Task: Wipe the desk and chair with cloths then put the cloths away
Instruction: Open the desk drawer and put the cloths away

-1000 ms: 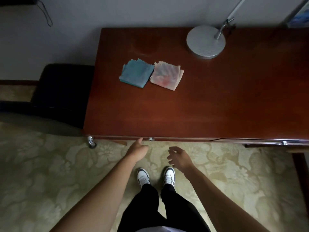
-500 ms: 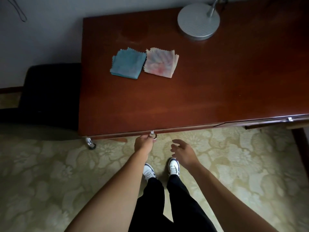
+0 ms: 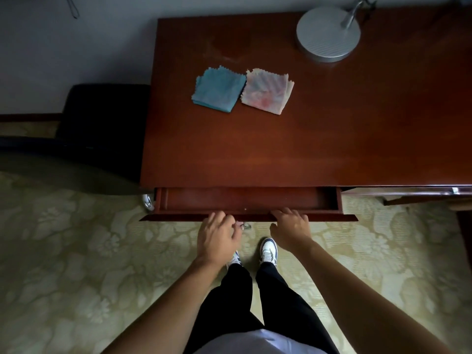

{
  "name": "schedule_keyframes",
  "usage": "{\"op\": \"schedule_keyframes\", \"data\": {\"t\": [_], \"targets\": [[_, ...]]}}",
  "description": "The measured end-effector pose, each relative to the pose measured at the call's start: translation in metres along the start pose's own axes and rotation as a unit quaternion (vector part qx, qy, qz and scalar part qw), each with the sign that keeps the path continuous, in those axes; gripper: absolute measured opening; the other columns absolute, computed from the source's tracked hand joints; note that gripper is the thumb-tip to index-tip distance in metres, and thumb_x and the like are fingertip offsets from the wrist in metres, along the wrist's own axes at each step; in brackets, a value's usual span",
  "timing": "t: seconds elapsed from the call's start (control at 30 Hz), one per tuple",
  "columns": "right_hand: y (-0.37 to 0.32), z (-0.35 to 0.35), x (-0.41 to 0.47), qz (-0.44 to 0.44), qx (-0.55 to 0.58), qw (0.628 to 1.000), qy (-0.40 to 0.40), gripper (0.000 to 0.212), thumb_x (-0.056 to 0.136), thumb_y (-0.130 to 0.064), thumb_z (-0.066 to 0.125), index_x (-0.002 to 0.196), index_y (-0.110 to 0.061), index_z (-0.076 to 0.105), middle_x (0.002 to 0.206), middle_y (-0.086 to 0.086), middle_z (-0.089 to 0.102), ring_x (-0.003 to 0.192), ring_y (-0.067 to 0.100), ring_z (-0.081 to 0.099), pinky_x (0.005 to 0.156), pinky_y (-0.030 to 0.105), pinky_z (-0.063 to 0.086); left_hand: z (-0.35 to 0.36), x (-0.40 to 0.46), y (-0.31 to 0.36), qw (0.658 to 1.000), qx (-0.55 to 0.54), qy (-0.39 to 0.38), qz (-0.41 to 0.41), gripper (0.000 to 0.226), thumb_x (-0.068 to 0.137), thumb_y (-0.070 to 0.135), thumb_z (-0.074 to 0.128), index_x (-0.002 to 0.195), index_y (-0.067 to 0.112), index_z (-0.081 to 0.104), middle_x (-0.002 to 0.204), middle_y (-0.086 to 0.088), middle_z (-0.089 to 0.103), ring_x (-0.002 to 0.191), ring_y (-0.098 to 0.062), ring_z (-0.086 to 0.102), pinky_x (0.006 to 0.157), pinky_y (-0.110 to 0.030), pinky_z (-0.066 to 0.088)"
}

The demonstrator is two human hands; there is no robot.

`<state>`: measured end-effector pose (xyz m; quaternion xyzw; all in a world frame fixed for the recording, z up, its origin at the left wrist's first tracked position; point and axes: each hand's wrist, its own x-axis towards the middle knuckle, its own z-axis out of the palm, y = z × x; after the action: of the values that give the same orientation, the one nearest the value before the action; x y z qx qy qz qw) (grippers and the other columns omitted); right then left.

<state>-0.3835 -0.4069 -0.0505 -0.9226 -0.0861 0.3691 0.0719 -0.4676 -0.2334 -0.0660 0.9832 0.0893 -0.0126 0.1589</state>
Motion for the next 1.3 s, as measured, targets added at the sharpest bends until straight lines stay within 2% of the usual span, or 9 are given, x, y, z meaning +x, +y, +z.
{"op": "schedule_keyframes", "data": {"t": [0.07, 0.17, 0.33, 0.47, 0.6, 0.8, 0.93, 1.17, 1.3], "targets": [[-0.001, -0.003, 0.001, 0.0, 0.0, 1.0, 0.001, 0.05, 0.089, -0.022, 0.048, 0.138, -0.029, 0.052, 0.14, -0.001, 0.053, 0.128, 0.023, 0.047, 0.105, 0.036, 0.033, -0.004, 0.005, -0.022, 0.992, 0.052, -0.096, -0.062, 0.038, 0.087, 0.04, 0.043, 0.105, 0.019, 0.069, 0.111, -0.007, 0.065, 0.104, -0.029, 0.059, 0.088, -0.041, 0.045], [0.0, -0.011, 0.001, 0.014, 0.038, 0.999, 0.024, 0.043, 0.087, -0.018, 0.049, 0.124, -0.032, 0.065, 0.128, 0.001, 0.064, 0.115, 0.026, 0.059, 0.096, 0.031, 0.043, -0.005, 0.007, -0.045, 0.965, 0.078, -0.225, -0.106, 0.049, 0.098, 0.05, 0.037, 0.141, 0.031, 0.048, 0.152, -0.003, 0.043, 0.14, -0.022, 0.038, 0.112, -0.044, 0.021], [-0.002, -0.009, -0.002, 0.027, -0.055, 0.998, 0.023, 0.034, 0.089, -0.019, 0.046, 0.112, -0.025, 0.071, 0.109, 0.005, 0.07, 0.1, 0.027, 0.065, 0.07, 0.026, 0.042, -0.019, 0.013, -0.04, 0.964, 0.058, -0.241, -0.101, 0.042, 0.095, 0.05, 0.045, 0.126, 0.029, 0.063, 0.126, 0.0, 0.061, 0.112, -0.022, 0.061, 0.101, -0.035, 0.037], [-0.001, -0.001, -0.007, 0.035, -0.102, 0.994, -0.007, 0.032, 0.089, -0.022, 0.046, 0.109, -0.023, 0.071, 0.108, 0.007, 0.071, 0.102, 0.028, 0.065, 0.07, 0.027, 0.041, -0.022, -0.014, -0.032, 0.958, 0.08, -0.255, -0.103, 0.037, 0.095, 0.044, 0.046, 0.12, 0.026, 0.066, 0.123, -0.001, 0.062, 0.103, -0.027, 0.066, 0.088, -0.032, 0.045], [-0.004, 0.013, -0.017, 0.037, -0.126, 0.989, -0.064, 0.033, 0.088, -0.022, 0.05, 0.115, -0.017, 0.068, 0.118, 0.006, 0.068, 0.111, 0.026, 0.063, 0.08, 0.029, 0.047, -0.022, -0.026, -0.041, 0.953, 0.081, -0.275, -0.099, 0.035, 0.094, 0.043, 0.047, 0.115, 0.024, 0.068, 0.119, -0.002, 0.069, 0.105, -0.028, 0.065, 0.085, -0.033, 0.048], [-0.007, 0.036, -0.034, 0.025, -0.136, 0.984, -0.114, 0.037, 0.093, -0.028, 0.045, 0.125, -0.023, 0.063, 0.129, 0.005, 0.063, 0.118, 0.026, 0.06, 0.092, 0.031, 0.048, -0.019, -0.032, -0.047, 0.918, 0.027, -0.376, -0.122, 0.048, 0.099, 0.032, 0.045, 0.146, 0.021, 0.04, 0.148, -0.011, 0.047, 0.137, -0.029, 0.043, 0.109, -0.037, 0.035], [-0.016, 0.026, -0.033, 0.042, -0.071, 0.991, -0.107, 0.037, 0.094, -0.033, 0.046, 0.126, -0.028, 0.064, 0.129, 0.005, 0.064, 0.118, 0.027, 0.06, 0.092, 0.031, 0.048, -0.022, -0.01, -0.034, 0.927, -0.031, -0.351, -0.127, 0.043, 0.1, 0.032, 0.045, 0.142, 0.026, 0.046, 0.156, -0.008, 0.036, 0.142, -0.029, 0.036, 0.112, -0.04, 0.033], [-0.044, -0.028, -0.016, 0.022, 0.088, 0.996, -0.012, 0.036, 0.093, -0.028, 0.043, 0.119, -0.036, 0.066, 0.114, 0.005, 0.07, 0.105, 0.033, 0.064, 0.086, 0.034, 0.052, -0.046, 0.05, -0.026, 0.961, -0.116, -0.232, -0.098, 0.028, 0.096, 0.027, 0.049, 0.12, 0.028, 0.063, 0.126, 0.002, 0.061, 0.118, -0.021, 0.059, 0.098, -0.036, 0.048], [-0.054, -0.062, 0.002, 0.059, 0.26, 0.962, 0.063, 0.03, 0.091, -0.027, 0.045, 0.106, -0.027, 0.071, 0.096, 0.002, 0.071, 0.095, 0.03, 0.065, 0.079, 0.033, 0.053, -0.07, 0.09, -0.018, 0.976, -0.132, -0.158, -0.072, 0.028, 0.096, 0.022, 0.051, 0.121, 0.025, 0.062, 0.119, 0.006, 0.066, 0.114, -0.016, 0.061, 0.093, -0.028, 0.044]]}}
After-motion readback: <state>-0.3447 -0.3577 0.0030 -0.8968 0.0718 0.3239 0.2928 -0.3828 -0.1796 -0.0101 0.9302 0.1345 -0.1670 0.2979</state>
